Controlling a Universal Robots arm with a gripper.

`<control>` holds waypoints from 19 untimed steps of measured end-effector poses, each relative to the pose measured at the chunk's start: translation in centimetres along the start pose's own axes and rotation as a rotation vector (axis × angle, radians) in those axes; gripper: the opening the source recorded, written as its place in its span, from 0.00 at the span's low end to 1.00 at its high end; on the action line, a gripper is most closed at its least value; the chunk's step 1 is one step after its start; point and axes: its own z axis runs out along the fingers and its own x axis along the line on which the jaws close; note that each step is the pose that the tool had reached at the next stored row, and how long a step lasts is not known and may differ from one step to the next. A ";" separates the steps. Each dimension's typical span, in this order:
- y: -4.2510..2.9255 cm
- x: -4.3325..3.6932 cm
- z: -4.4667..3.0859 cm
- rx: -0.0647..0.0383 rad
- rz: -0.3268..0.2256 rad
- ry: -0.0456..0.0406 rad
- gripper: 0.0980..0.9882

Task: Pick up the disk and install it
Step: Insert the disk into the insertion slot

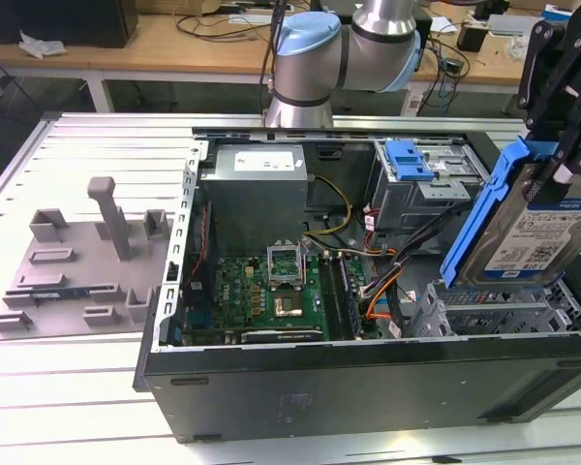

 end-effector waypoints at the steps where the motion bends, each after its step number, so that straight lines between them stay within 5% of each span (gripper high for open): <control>1: 0.00 -0.01 0.06 0.000 -0.001 -0.0001 0.30; 7: -0.01 -0.13 0.26 0.000 -0.057 -0.0001 0.30; 19: -0.04 -0.14 0.89 -0.001 -0.049 0.0000 0.30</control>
